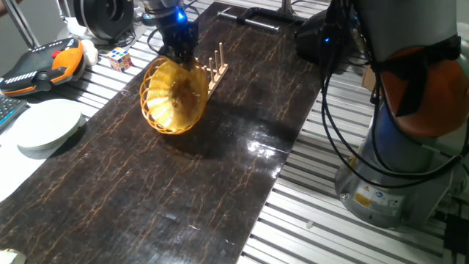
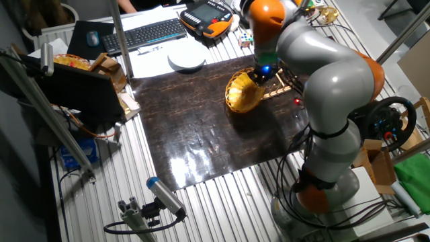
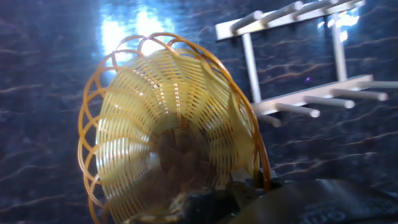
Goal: Put the dish on the dish rack
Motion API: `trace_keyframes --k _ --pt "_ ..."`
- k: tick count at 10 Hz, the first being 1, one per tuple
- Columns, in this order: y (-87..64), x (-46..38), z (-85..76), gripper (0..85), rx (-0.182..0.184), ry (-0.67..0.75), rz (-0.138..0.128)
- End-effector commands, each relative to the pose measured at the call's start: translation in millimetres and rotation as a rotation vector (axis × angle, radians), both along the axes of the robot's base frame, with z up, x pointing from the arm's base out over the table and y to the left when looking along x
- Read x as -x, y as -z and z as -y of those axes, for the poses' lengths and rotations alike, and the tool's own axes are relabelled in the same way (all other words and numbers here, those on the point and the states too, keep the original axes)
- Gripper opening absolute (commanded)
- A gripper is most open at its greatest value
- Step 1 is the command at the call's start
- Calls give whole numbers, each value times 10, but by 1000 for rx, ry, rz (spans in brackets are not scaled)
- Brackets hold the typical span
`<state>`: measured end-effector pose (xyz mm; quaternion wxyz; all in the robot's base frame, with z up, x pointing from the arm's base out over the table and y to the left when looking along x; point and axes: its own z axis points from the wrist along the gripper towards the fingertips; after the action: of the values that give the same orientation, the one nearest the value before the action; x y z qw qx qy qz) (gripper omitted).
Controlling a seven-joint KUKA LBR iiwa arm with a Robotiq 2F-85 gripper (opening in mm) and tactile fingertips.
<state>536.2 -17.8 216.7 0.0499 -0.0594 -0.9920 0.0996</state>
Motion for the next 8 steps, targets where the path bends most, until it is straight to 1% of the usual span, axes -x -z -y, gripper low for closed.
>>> trace_keyframes --k 1,3,4,5,6,7,8 --pt "-4 3 -2 20 69 -8 -6" --pt "-35 27 42 20 151 -51 2" --pt "-46 41 60 20 166 -53 9" --pt "-49 44 67 20 196 -69 8" --pt "-49 44 67 20 186 -68 4" --pt "-49 44 67 20 144 -48 -8" --pt "-49 44 67 20 80 -17 -28"
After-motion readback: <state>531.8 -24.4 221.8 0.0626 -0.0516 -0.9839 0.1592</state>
